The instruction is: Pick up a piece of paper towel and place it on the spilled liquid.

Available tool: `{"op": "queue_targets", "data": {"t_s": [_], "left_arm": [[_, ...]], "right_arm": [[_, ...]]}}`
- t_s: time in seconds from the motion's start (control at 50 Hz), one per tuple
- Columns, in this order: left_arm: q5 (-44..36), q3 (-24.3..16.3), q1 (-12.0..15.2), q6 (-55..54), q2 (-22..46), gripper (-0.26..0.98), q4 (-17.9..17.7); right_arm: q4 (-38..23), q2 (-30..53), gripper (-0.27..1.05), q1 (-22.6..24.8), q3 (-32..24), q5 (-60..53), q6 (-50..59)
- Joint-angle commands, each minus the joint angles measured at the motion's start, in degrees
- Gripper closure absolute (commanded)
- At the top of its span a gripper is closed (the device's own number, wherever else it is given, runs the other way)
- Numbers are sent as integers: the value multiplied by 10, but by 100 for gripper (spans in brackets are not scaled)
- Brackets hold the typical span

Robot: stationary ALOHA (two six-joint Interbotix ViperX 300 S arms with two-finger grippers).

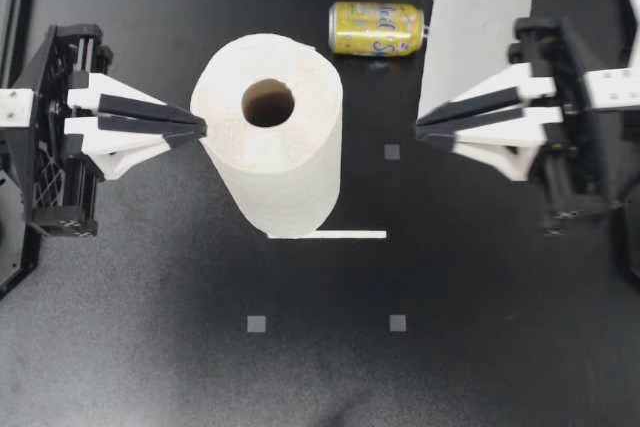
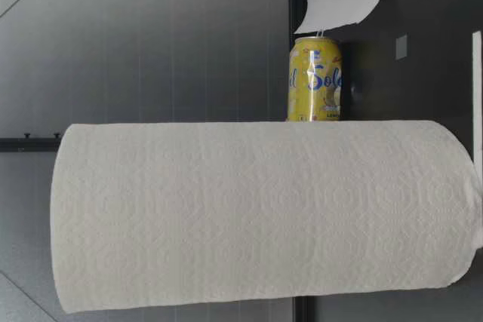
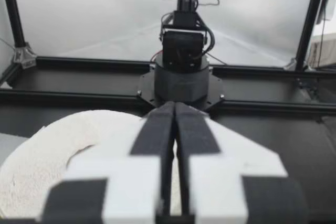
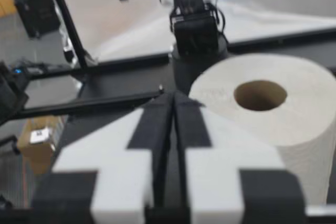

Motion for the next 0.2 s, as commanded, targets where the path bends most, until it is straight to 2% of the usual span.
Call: {"op": "queue_targets", "data": {"t_s": [0.0,0.18], "left_arm": [[-11,-14,0,1,2,63,-1],[-15,-18,-1,1,11,63,-1]], "right_arm": [[-1,-18,61,-8,4,-16,-1],[0,-12,66,-10,13,-33,-1]]}}
